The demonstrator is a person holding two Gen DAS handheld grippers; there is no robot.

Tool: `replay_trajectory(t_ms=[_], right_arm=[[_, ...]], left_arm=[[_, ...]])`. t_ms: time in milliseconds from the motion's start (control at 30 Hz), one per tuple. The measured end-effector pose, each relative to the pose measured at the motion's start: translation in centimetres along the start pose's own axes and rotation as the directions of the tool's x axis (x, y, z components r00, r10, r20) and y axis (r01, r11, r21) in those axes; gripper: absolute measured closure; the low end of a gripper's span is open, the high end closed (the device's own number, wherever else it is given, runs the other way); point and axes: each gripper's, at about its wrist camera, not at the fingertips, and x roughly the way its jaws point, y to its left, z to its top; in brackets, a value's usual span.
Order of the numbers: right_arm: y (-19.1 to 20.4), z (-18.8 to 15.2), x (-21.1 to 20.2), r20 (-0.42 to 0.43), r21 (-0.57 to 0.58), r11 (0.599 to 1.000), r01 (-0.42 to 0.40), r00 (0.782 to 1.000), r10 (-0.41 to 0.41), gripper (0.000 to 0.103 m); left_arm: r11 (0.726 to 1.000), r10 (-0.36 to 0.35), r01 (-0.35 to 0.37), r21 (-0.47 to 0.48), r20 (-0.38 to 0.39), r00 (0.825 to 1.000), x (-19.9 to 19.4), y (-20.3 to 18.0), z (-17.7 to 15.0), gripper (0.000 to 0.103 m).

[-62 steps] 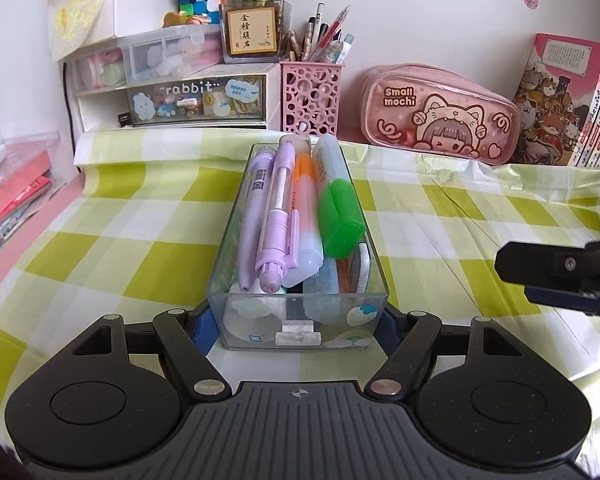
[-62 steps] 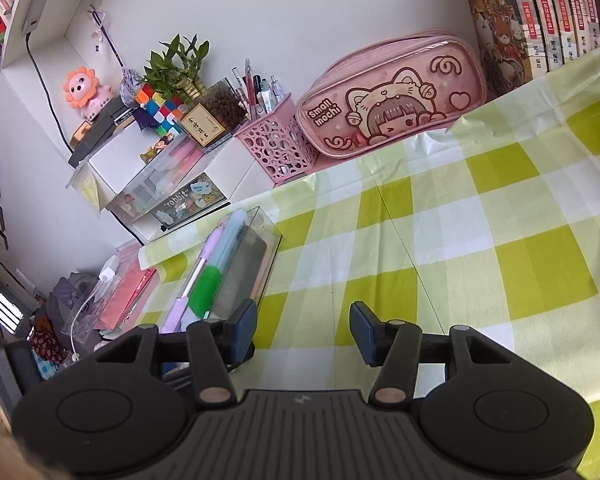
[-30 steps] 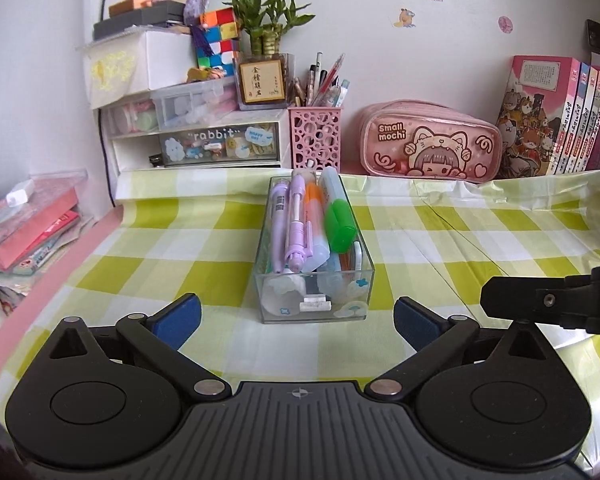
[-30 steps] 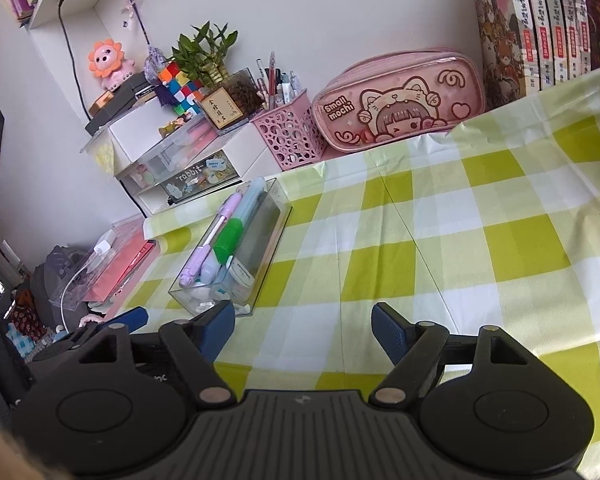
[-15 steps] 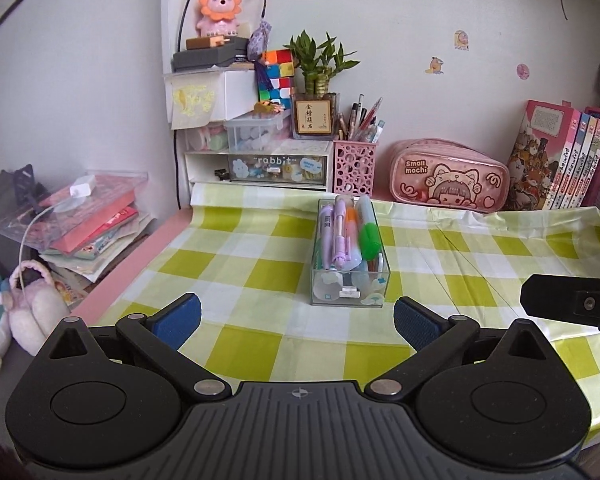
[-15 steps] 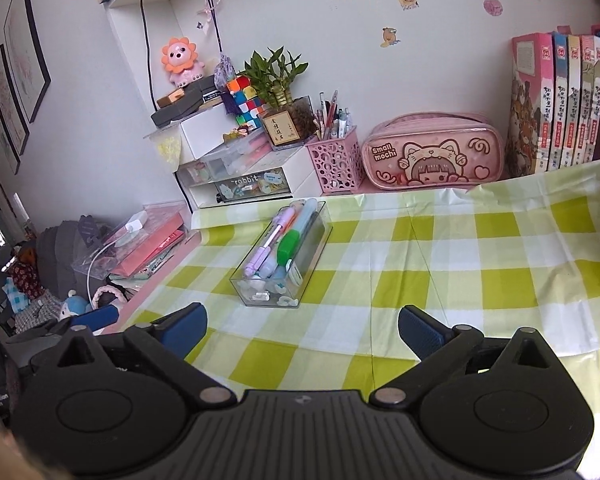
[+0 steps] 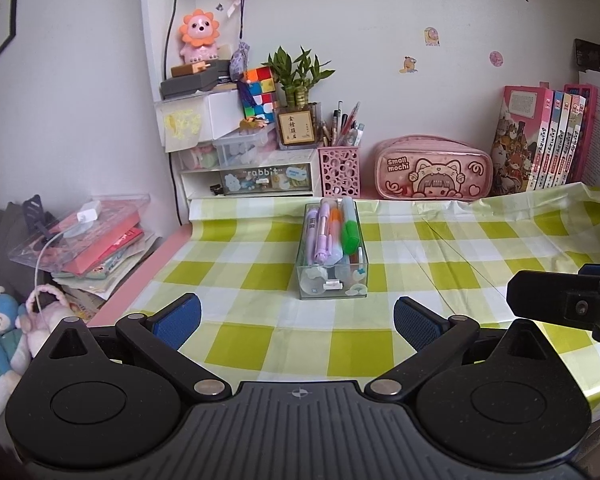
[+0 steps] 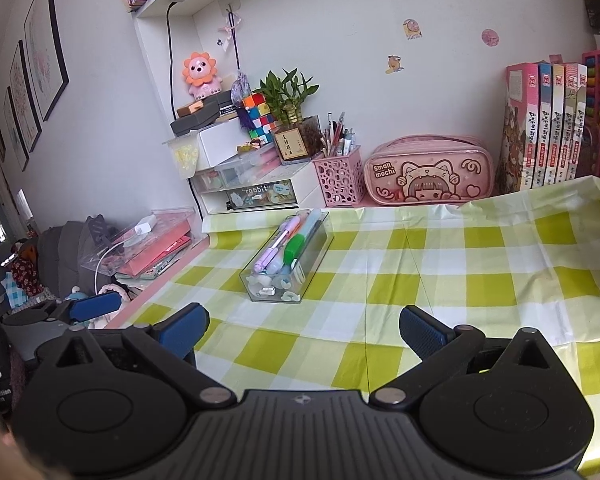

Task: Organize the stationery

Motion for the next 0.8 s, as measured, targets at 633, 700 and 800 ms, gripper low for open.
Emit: replay_trajectory(t_ms=[633, 700, 800], right_arm=[[-0.3, -0.7, 0.9, -0.01, 0.047, 0.998, -0.04, 0.999, 0.041, 0.004], [0.1, -0.6, 1.2, -0.016, 0.032, 0.999, -0.038, 0.999, 0.038, 0.004], [0.6, -0.6, 1.3, -0.015, -0.023, 0.999, -0.036, 0.999, 0.035, 0.004]], left_arm=[[1.0, 0.019, -0.019, 0.008, -0.007, 1.0, 0.0, -0.1, -0.6, 0.005], [1.0, 0.018, -0.018, 0.008, -0.009, 1.0, 0.1, 0.0, -0.6, 0.005], [0.999, 0.017, -0.017, 0.027, -0.003, 1.0, 0.0, -0.2, -0.8, 0.005]])
